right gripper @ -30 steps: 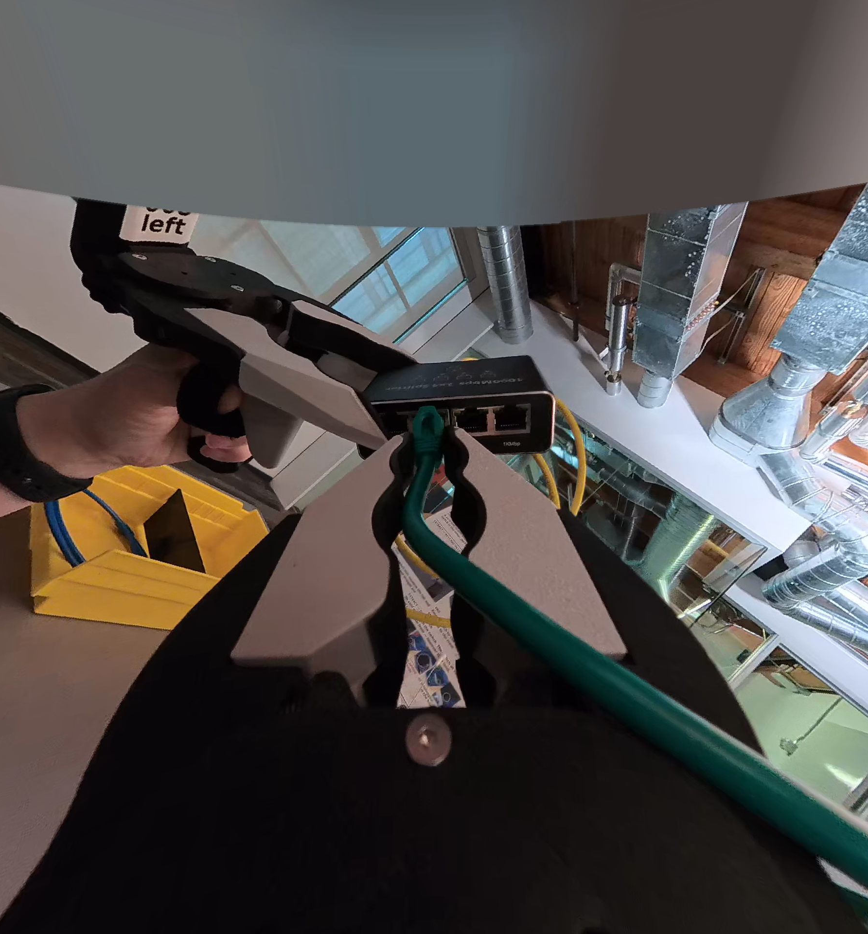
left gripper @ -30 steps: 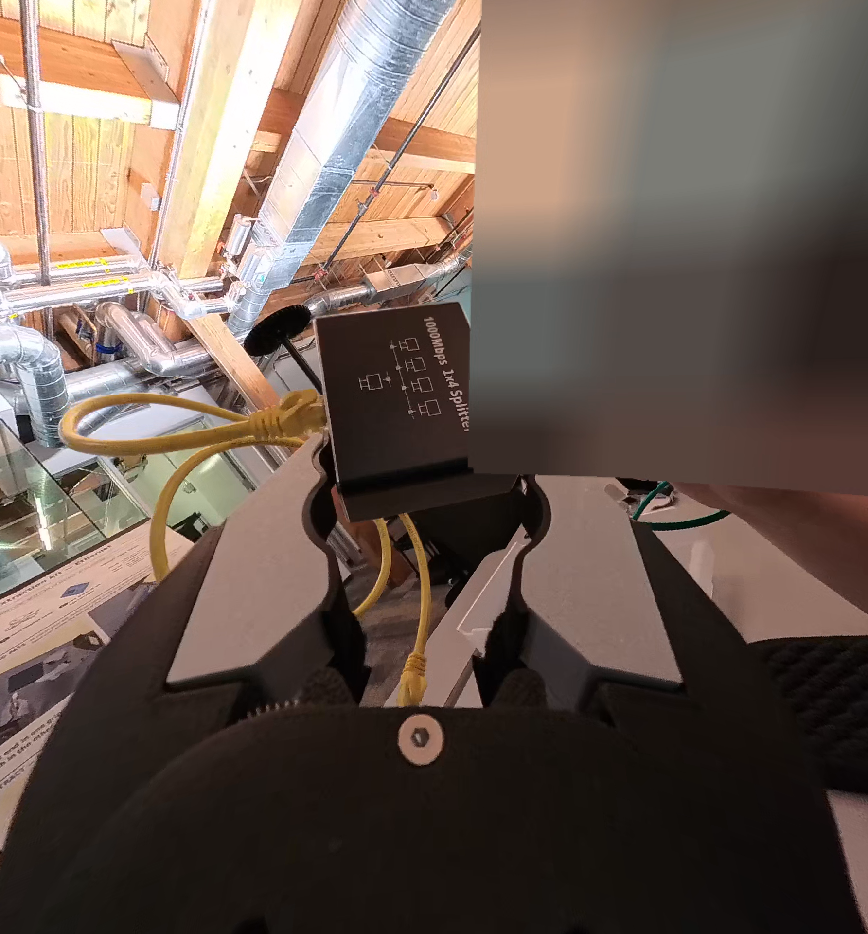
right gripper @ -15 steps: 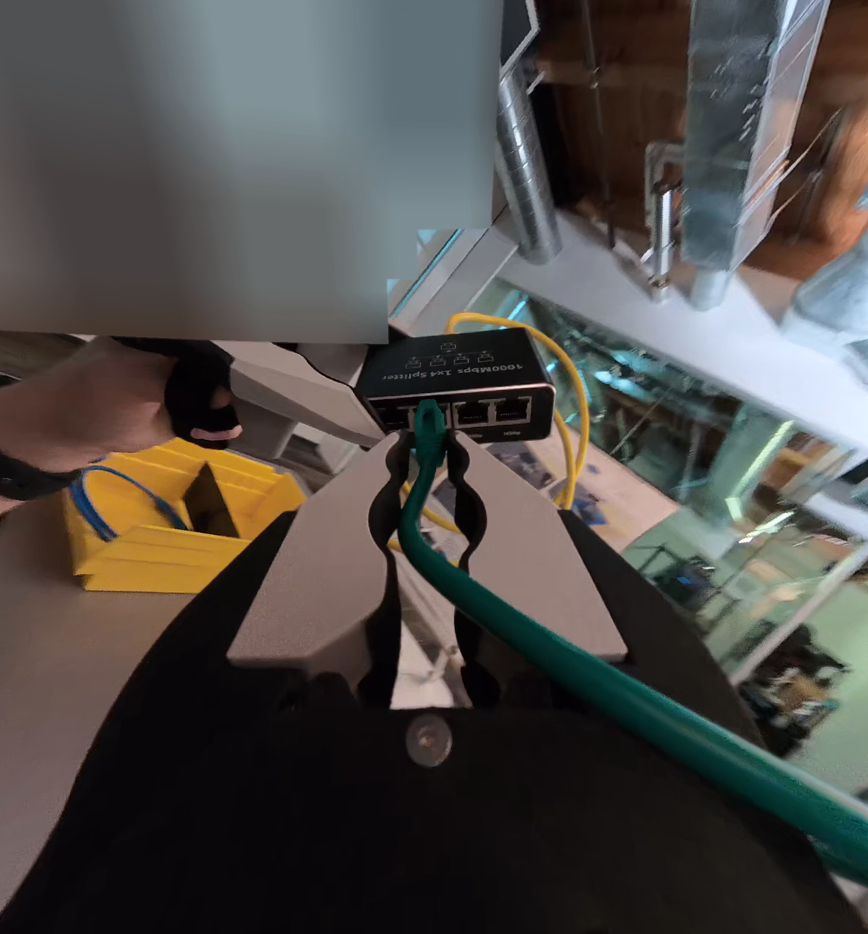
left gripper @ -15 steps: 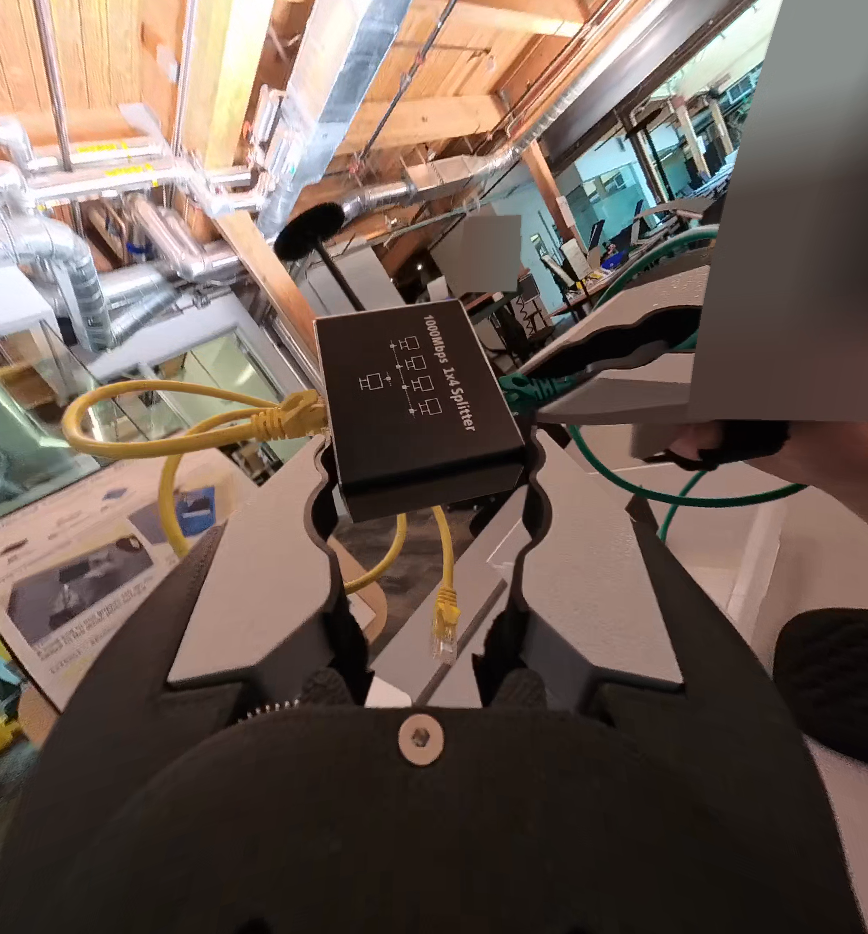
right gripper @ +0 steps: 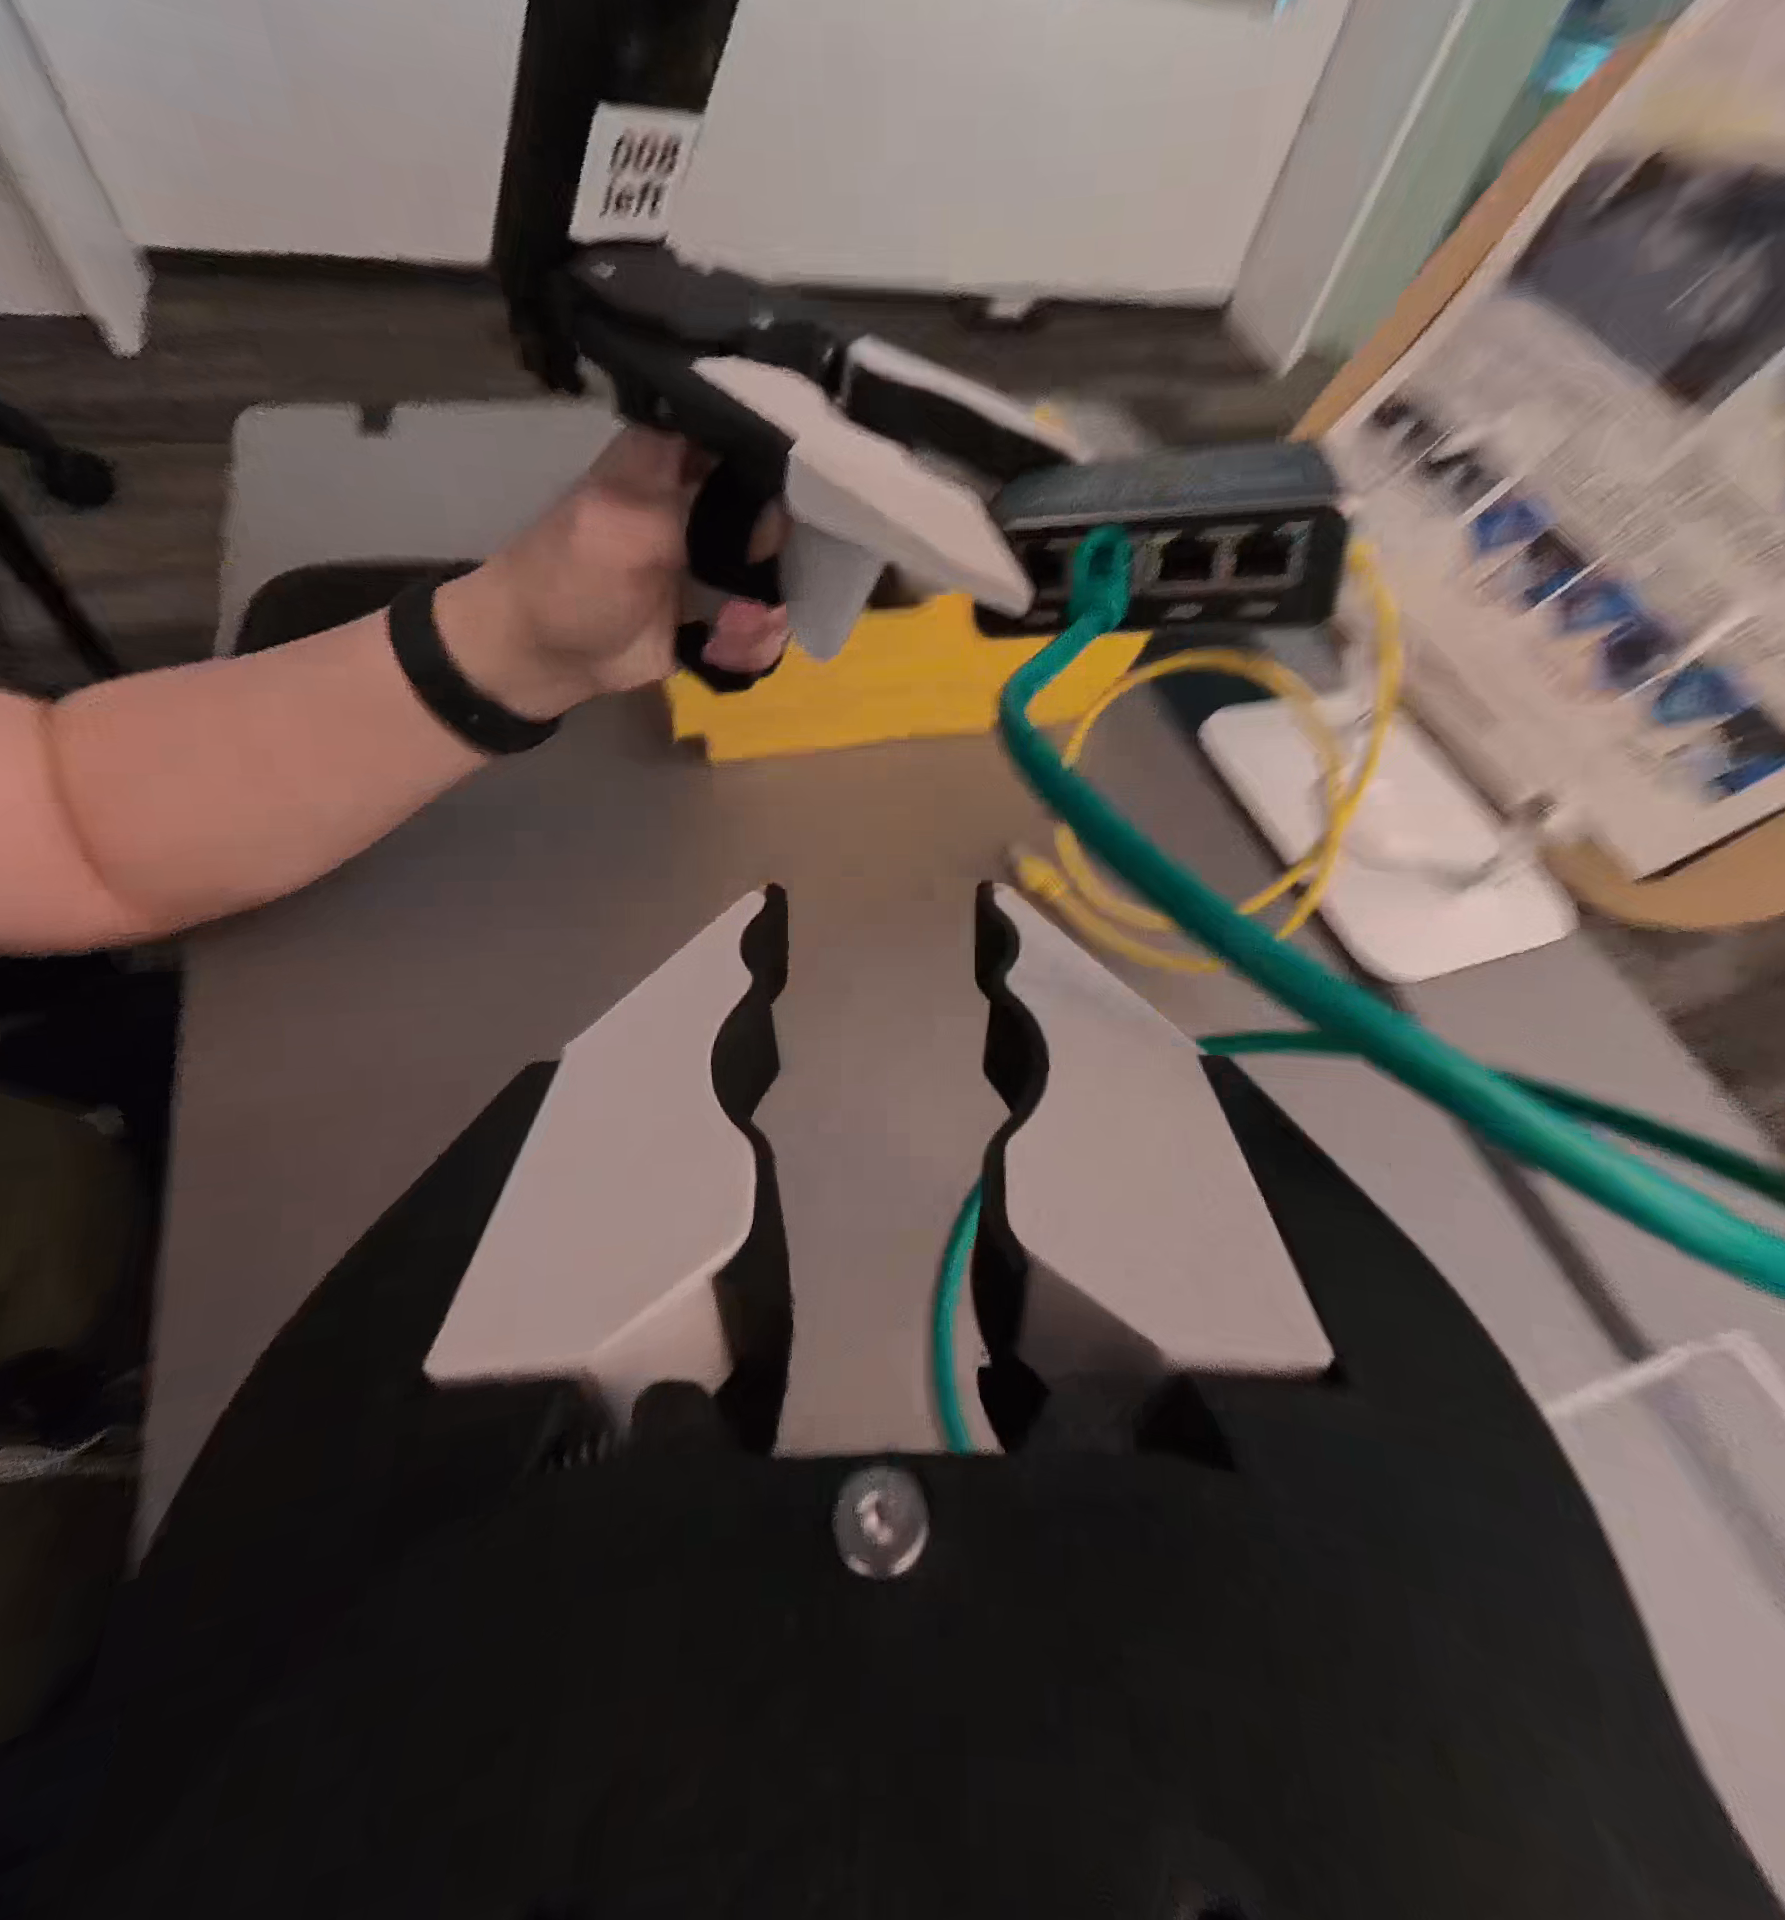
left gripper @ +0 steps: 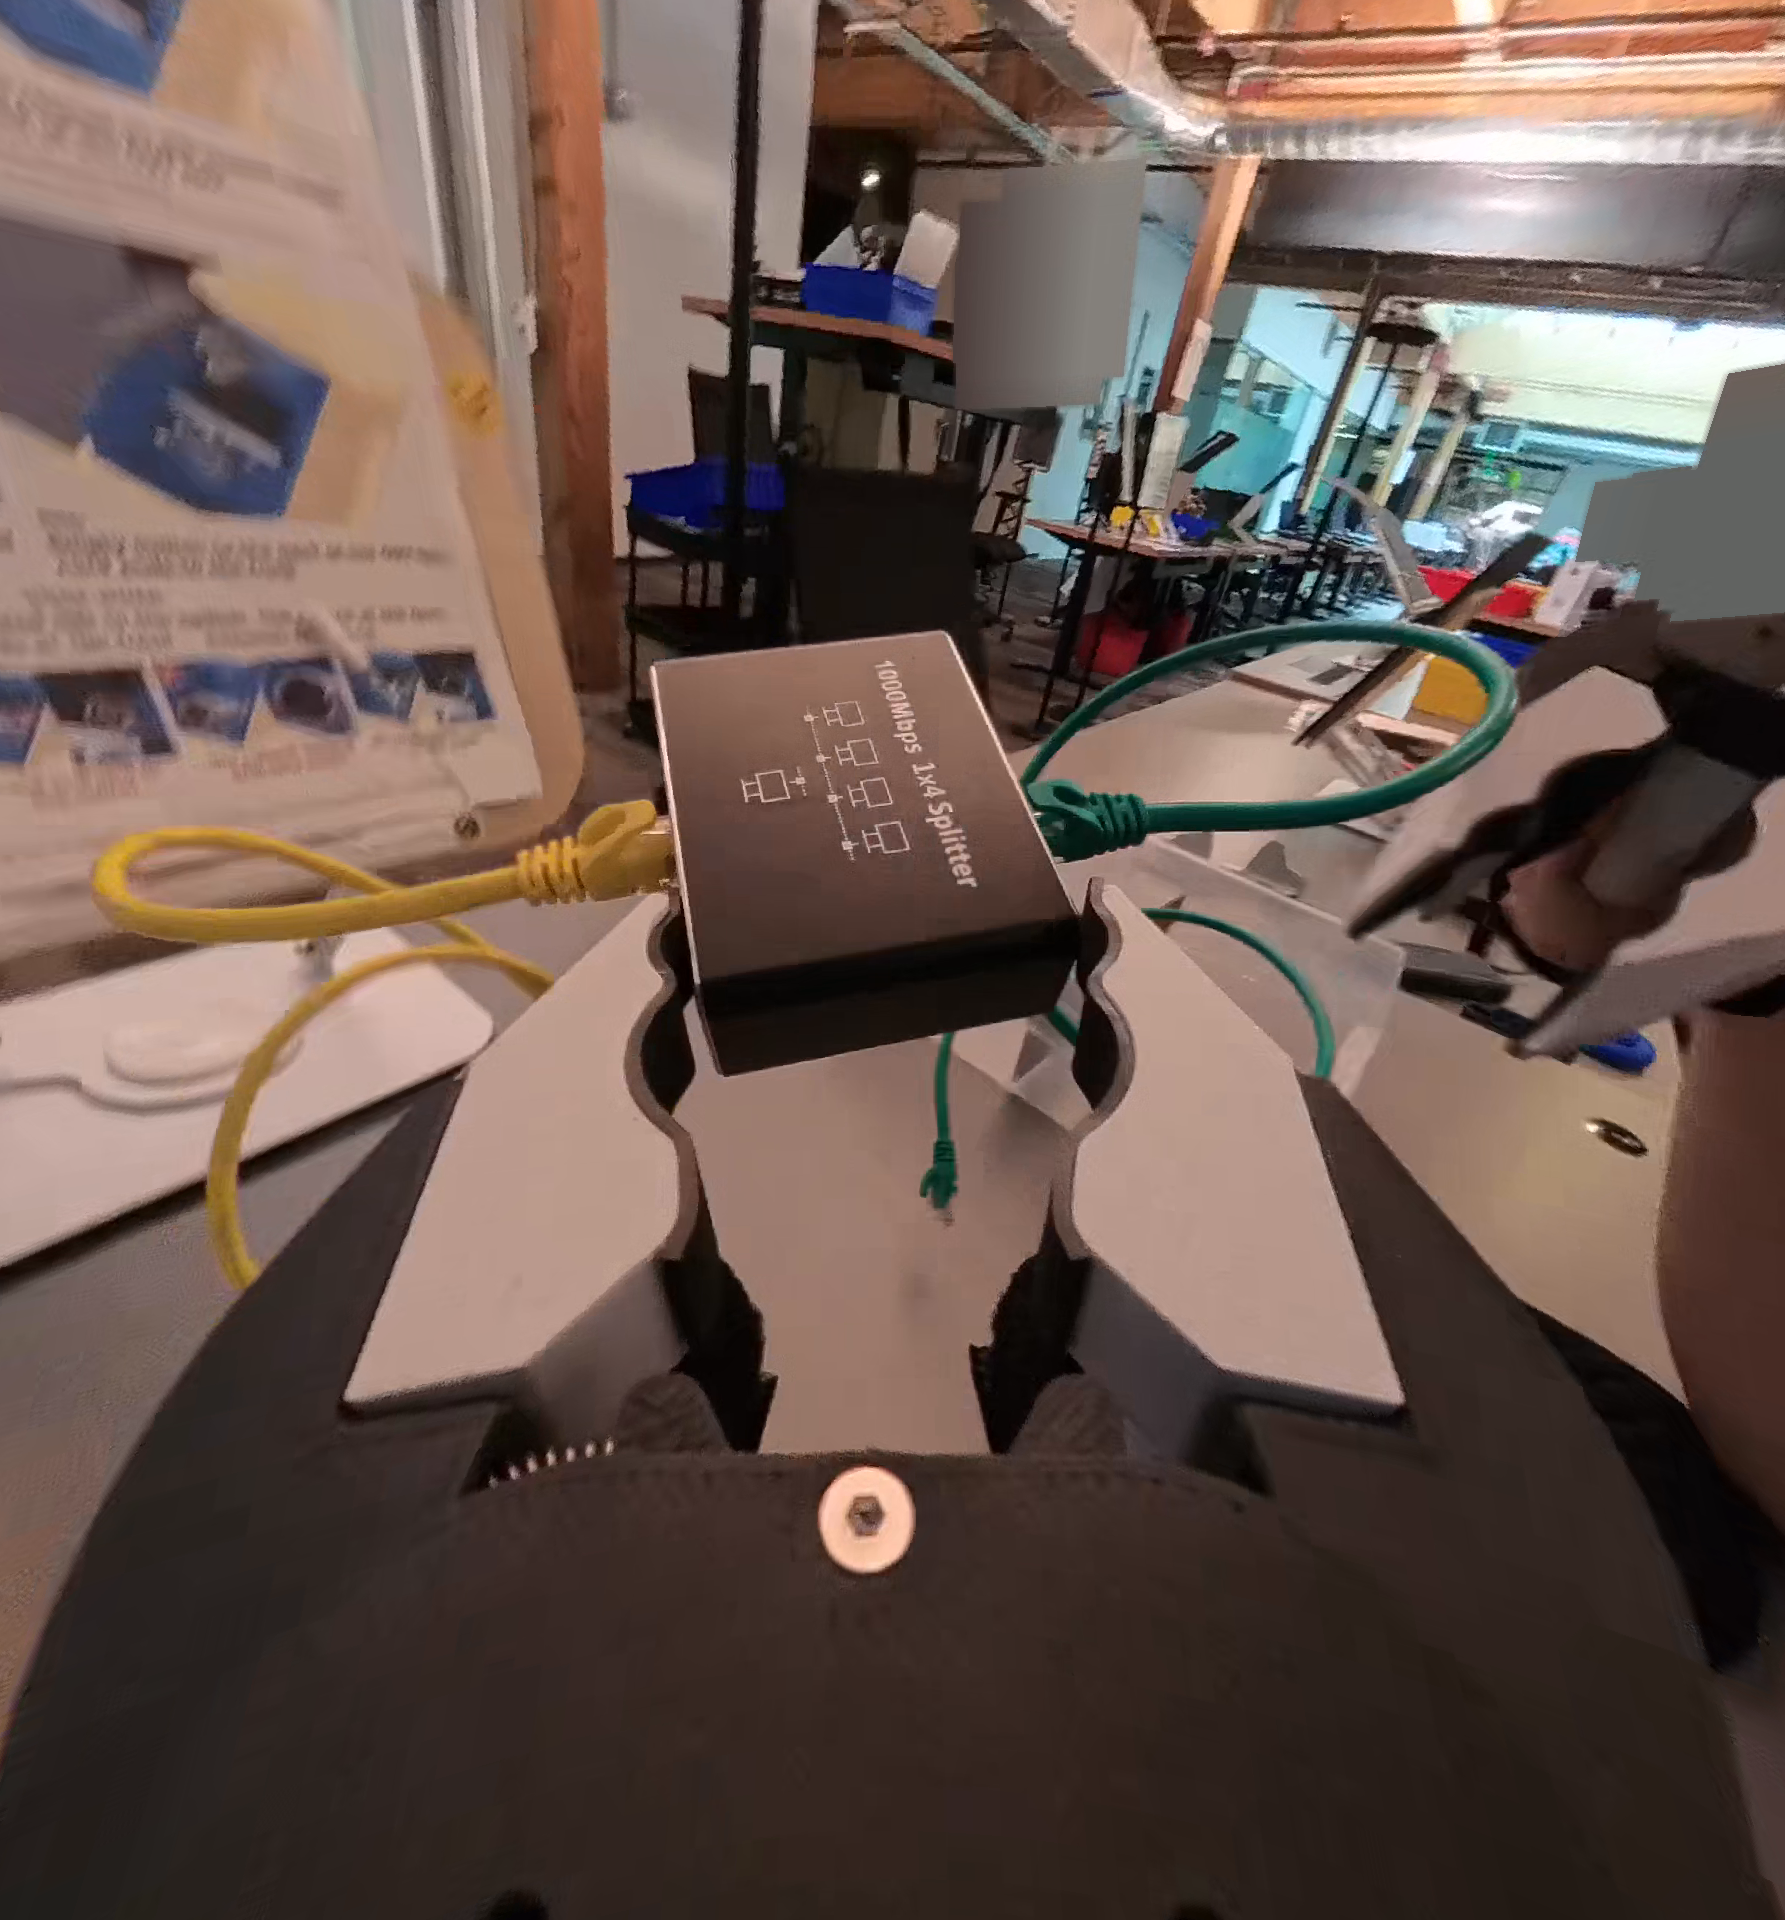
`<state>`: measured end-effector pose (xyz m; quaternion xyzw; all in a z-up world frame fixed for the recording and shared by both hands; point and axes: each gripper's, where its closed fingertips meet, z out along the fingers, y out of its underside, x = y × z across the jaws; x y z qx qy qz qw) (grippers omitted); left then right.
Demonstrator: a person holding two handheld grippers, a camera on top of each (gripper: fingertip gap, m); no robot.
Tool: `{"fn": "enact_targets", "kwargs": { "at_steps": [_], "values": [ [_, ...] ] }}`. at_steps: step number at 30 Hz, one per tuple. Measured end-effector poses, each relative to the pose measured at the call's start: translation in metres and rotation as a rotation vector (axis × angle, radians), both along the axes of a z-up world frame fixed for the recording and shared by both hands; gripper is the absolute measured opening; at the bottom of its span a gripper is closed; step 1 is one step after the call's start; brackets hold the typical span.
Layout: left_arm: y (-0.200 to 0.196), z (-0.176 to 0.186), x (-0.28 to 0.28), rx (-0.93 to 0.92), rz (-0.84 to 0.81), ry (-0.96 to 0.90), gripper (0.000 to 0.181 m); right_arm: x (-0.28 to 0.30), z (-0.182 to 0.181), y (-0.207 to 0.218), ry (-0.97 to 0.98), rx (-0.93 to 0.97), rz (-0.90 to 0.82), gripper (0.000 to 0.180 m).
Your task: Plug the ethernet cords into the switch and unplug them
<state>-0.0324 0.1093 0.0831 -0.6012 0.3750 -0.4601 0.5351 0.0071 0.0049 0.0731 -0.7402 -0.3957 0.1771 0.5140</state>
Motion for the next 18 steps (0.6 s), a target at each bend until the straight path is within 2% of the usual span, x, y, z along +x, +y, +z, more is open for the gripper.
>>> {"fn": "enact_targets", "kwargs": {
  "at_steps": [3, 5, 8, 11, 18],
  "values": [
    [0.012, -0.035, -0.004, -0.011, 0.056, 0.056, 0.073, -0.002, -0.034, -0.012, -0.088, -0.179, 0.076, 0.034],
    [0.018, -0.065, -0.008, 0.016, 0.11, 0.155, 0.074, -0.004, -0.04, -0.023, -0.143, -0.182, 0.132, 0.035],
    [0.017, -0.112, -0.008, 0.034, 0.123, 0.326, 0.073, -0.014, -0.026, -0.045, -0.109, -0.14, 0.226, 0.037],
    [0.011, -0.149, -0.006, 0.049, 0.117, 0.451, 0.073, -0.012, -0.01, -0.054, -0.091, -0.075, 0.223, 0.038],
    [0.008, -0.2, -0.003, -0.005, 0.104, 0.549, 0.074, -0.001, 0.002, -0.056, -0.093, -0.01, 0.158, 0.038]
  ]
}}
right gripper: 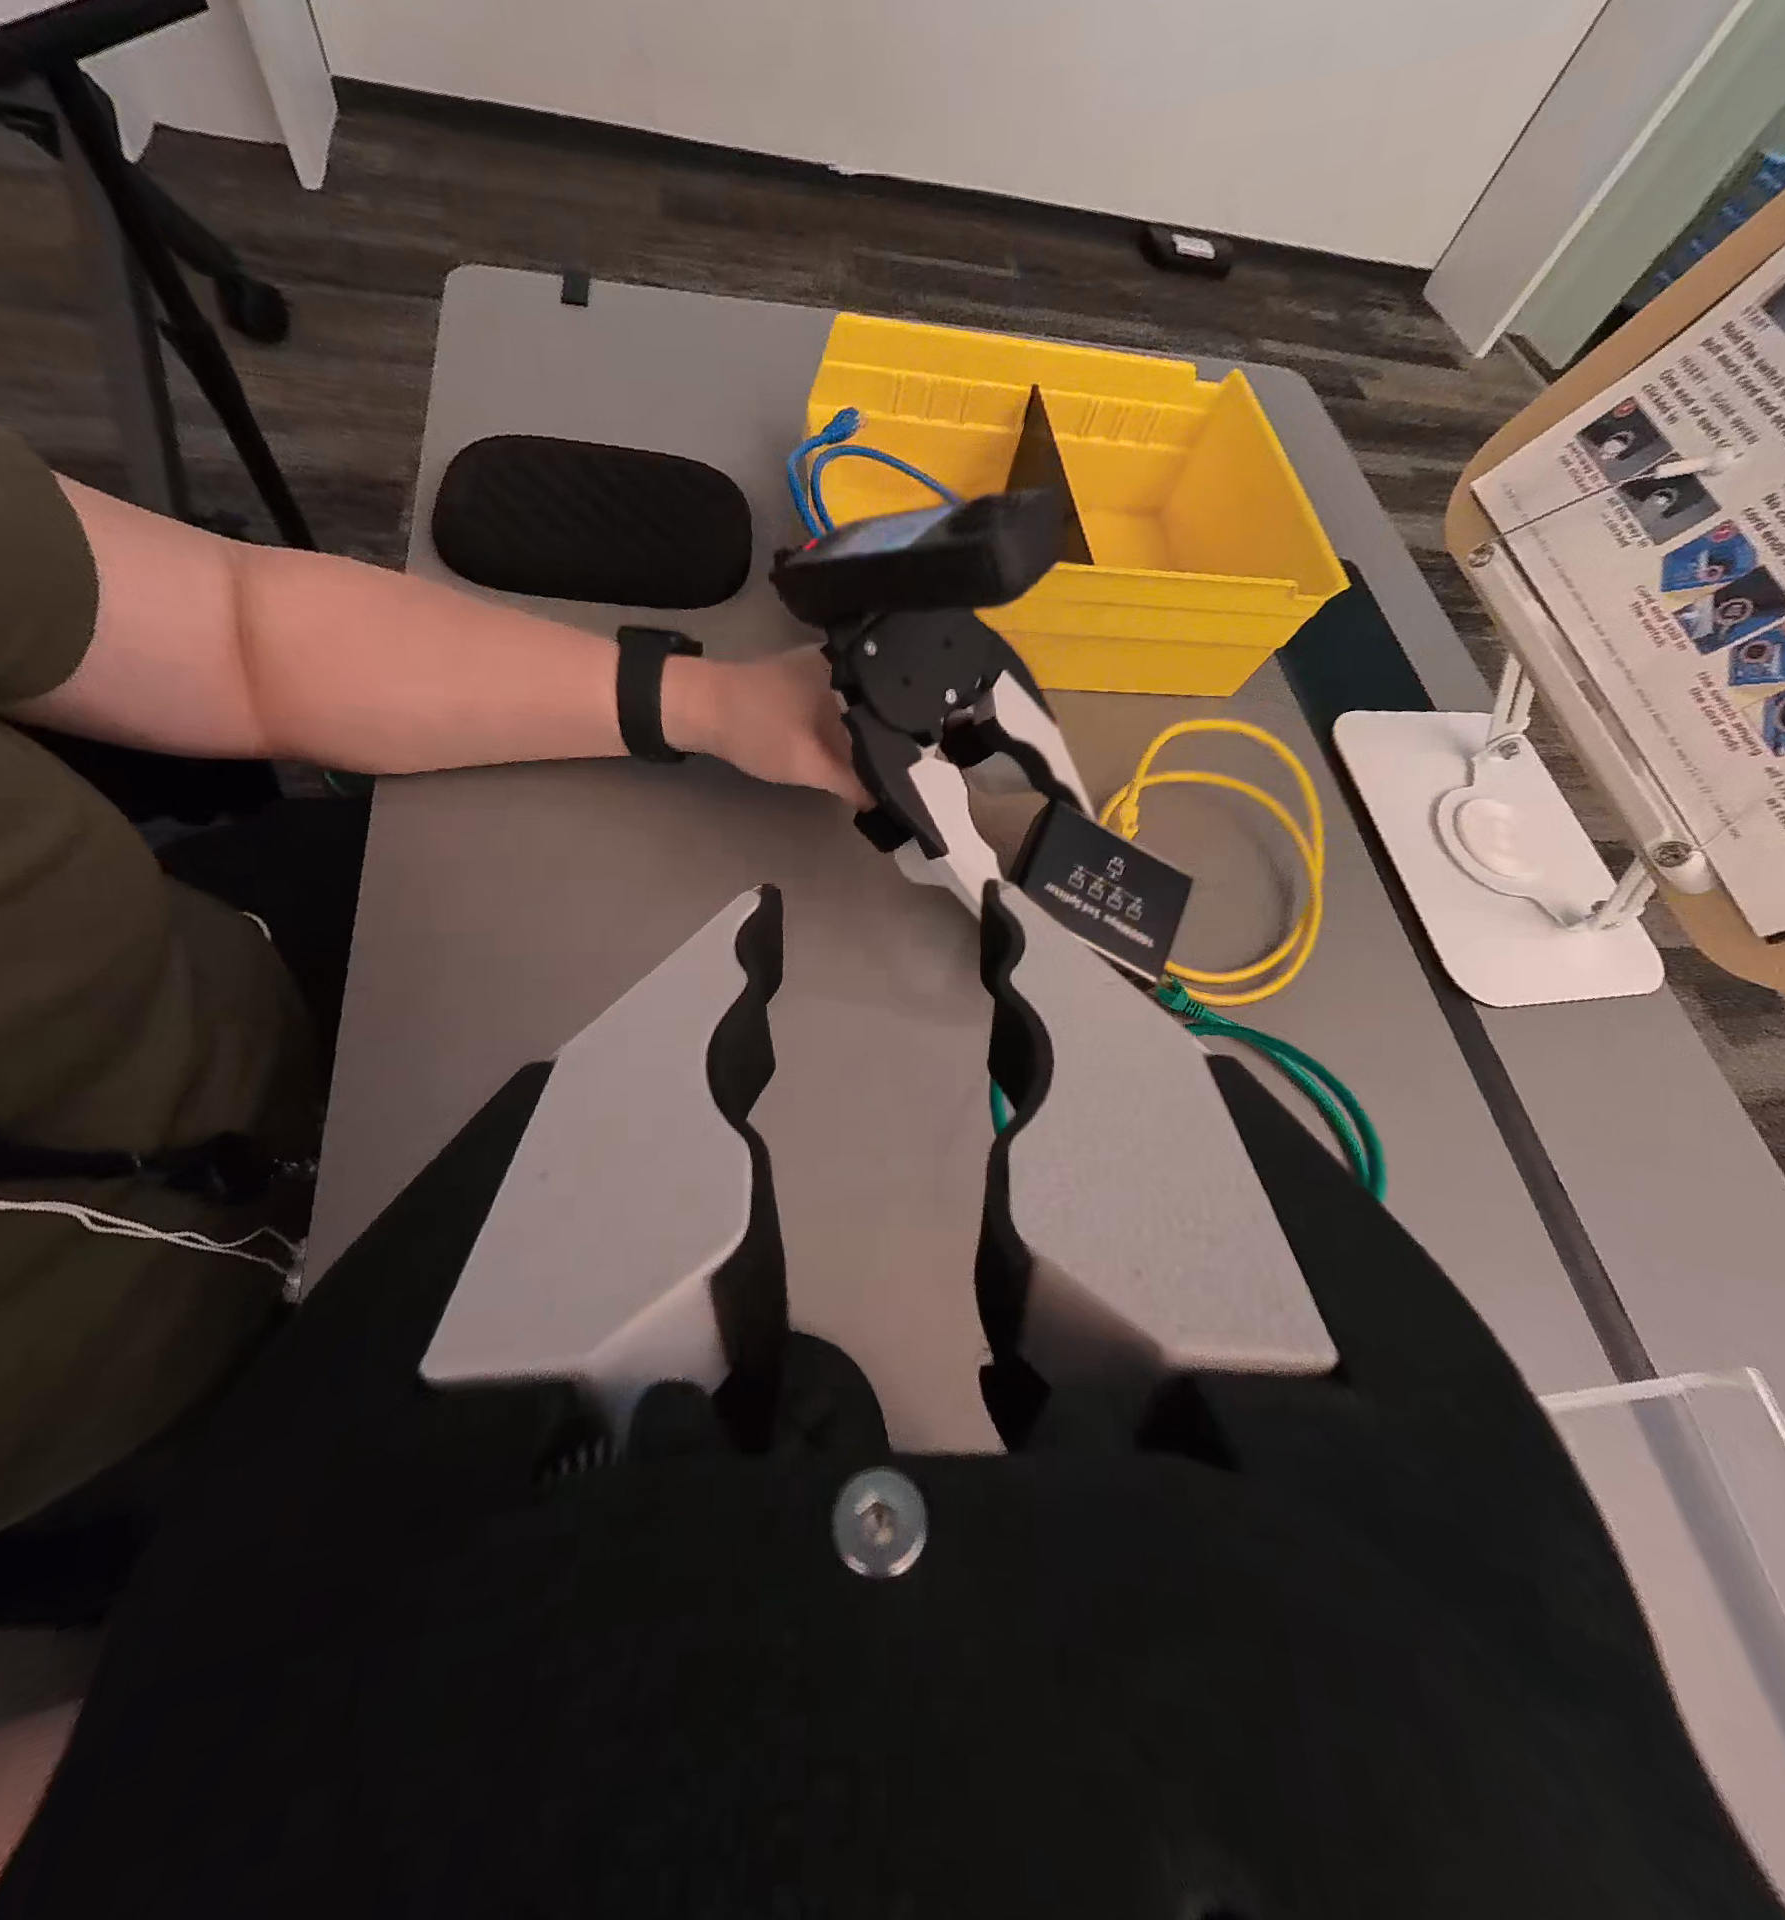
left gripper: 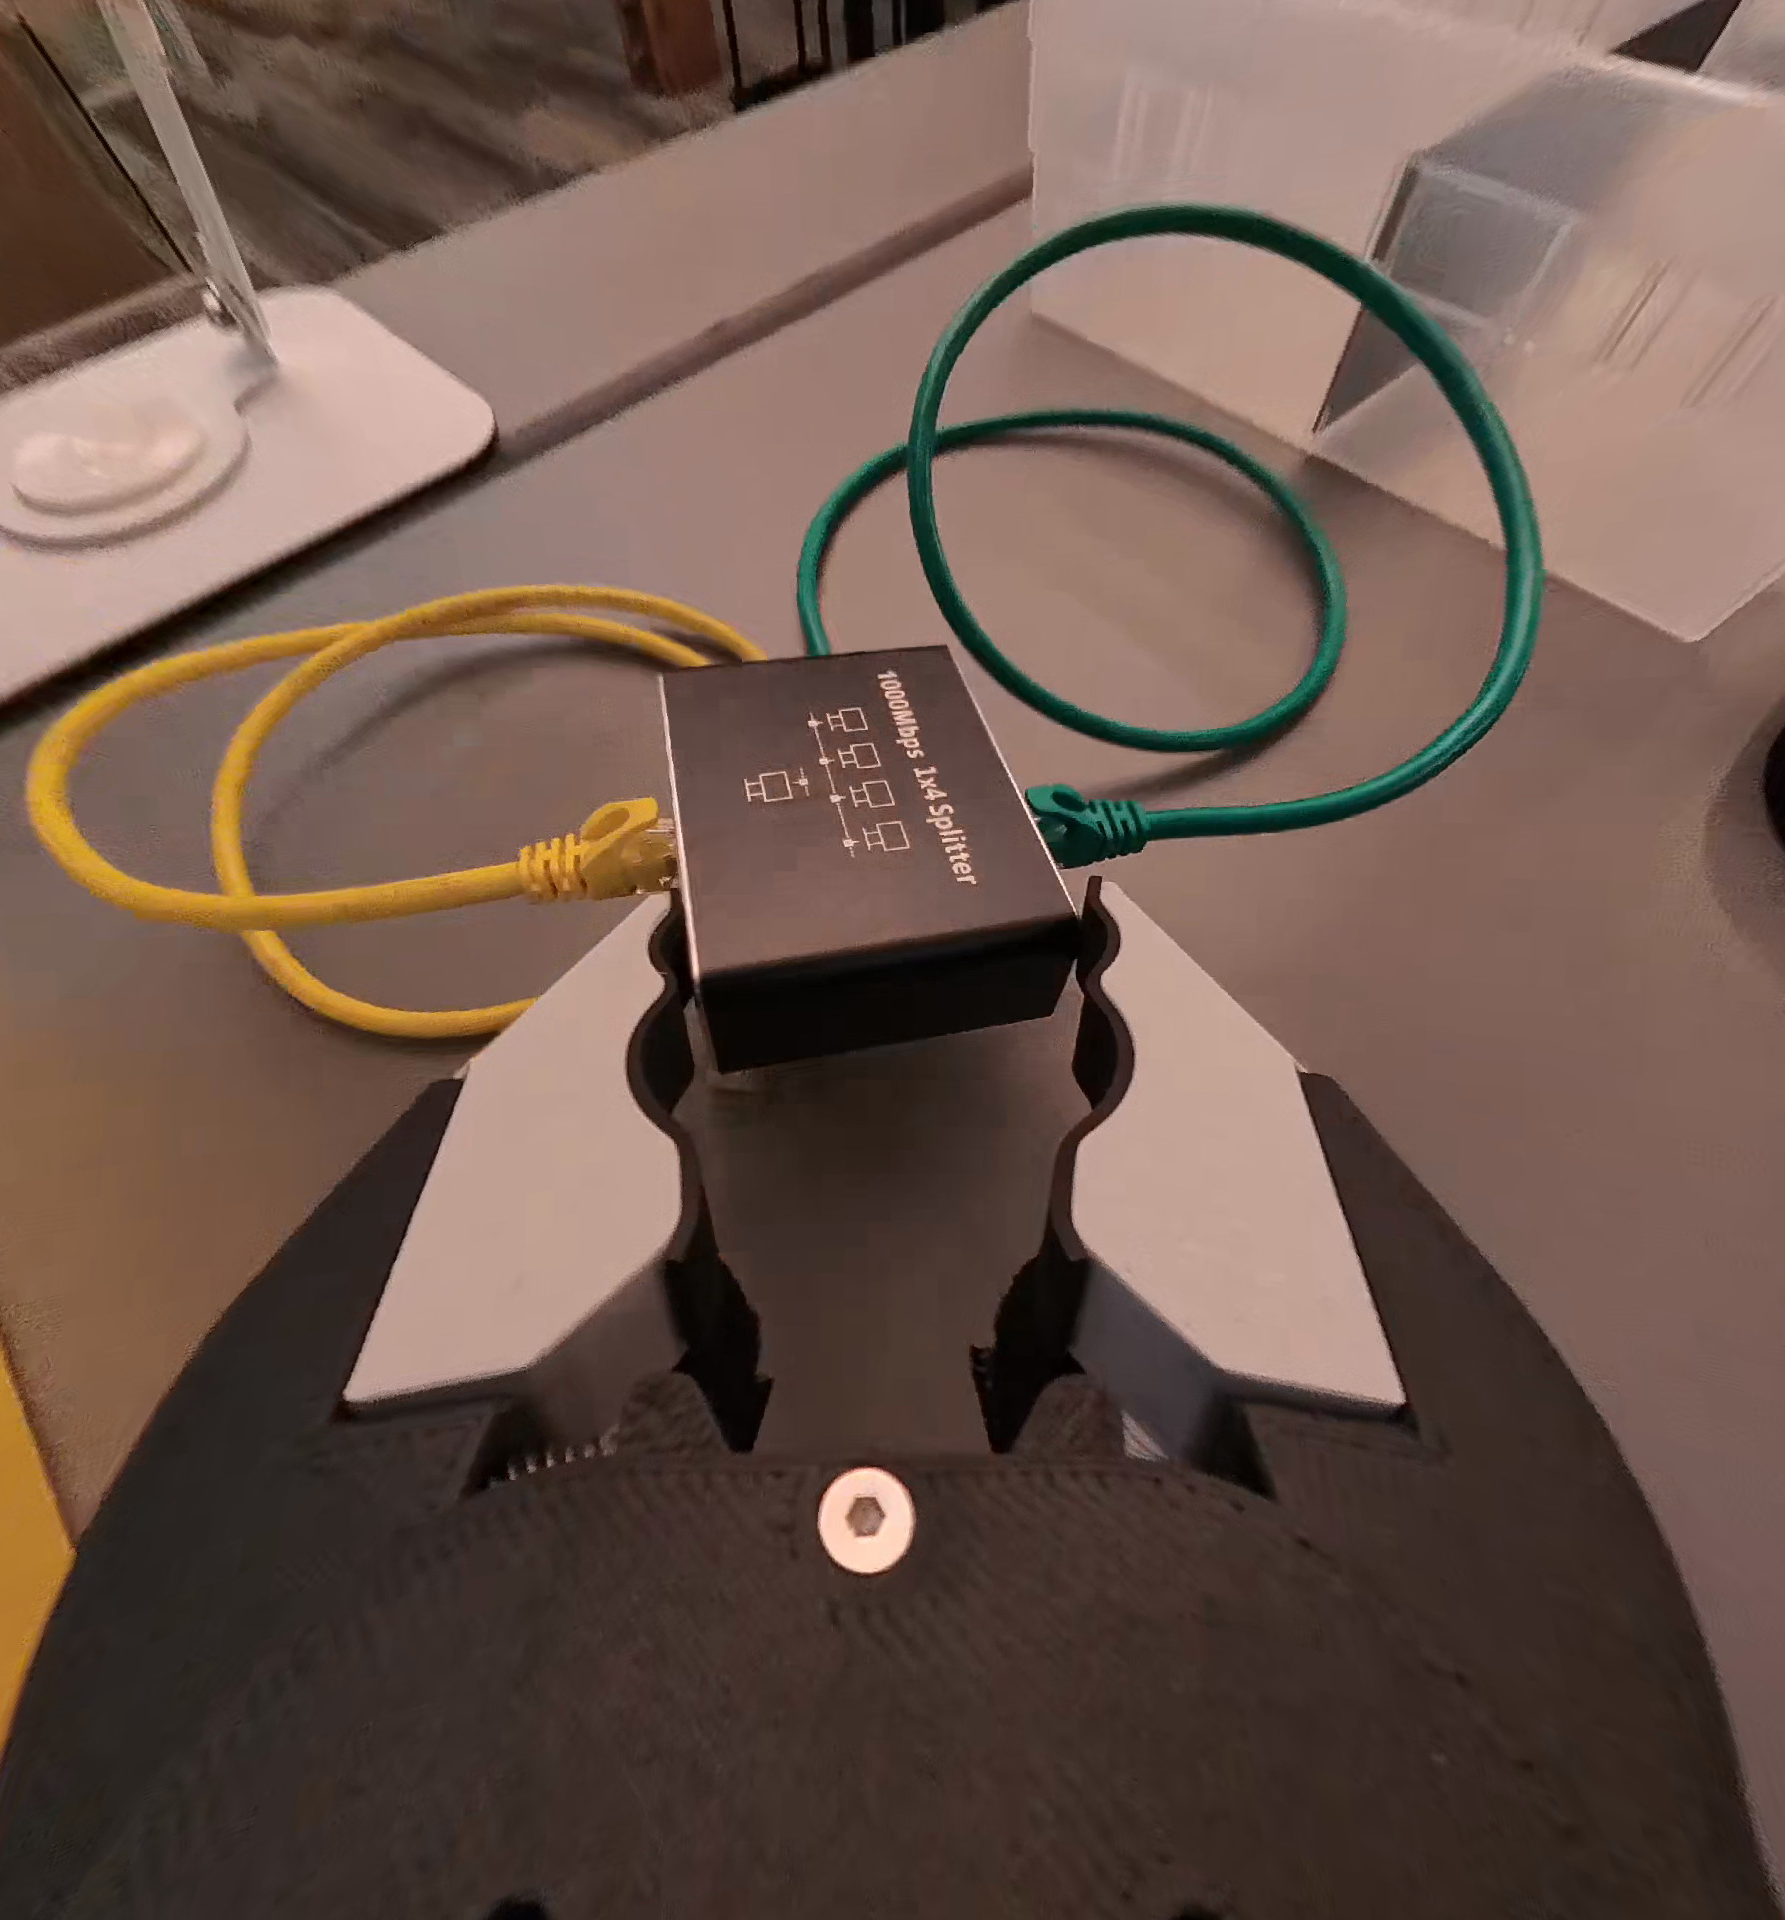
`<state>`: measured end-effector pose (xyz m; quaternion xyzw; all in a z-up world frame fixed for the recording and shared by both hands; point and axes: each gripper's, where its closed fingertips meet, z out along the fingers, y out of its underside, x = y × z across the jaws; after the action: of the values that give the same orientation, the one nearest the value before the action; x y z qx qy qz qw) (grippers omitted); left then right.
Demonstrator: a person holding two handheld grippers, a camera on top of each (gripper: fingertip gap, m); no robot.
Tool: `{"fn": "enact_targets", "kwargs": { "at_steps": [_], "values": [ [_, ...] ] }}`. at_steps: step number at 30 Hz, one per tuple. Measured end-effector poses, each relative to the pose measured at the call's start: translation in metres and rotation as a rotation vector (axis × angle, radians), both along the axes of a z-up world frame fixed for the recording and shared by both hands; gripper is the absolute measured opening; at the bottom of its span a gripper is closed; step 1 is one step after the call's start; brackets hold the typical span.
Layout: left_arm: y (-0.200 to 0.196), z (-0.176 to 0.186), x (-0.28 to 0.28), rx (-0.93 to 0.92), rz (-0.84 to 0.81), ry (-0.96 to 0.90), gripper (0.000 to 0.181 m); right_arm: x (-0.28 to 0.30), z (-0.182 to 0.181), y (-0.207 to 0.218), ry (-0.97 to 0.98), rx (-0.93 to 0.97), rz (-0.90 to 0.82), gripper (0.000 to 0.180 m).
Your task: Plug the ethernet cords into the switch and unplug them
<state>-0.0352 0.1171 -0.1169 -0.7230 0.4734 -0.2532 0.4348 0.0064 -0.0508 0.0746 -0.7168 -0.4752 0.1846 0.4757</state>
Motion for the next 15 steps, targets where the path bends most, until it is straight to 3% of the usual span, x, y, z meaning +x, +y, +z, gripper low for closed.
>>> {"fn": "enact_targets", "kwargs": {
  "at_steps": [4, 9, 15],
  "values": [
    [0.0, -0.023, 0.001, -0.095, -0.006, 0.027, 0.074, 0.002, 0.001, -0.001, -0.006, 0.008, -0.005, 0.038],
    [-0.001, -0.02, 0.001, -0.074, -0.013, 0.036, 0.072, 0.004, 0.006, -0.006, -0.008, 0.041, -0.002, 0.039],
    [-0.018, 0.049, -0.026, 0.085, 0.044, -0.041, 0.089, 0.008, 0.016, -0.013, 0.021, 0.083, 0.004, 0.039]
  ]
}}
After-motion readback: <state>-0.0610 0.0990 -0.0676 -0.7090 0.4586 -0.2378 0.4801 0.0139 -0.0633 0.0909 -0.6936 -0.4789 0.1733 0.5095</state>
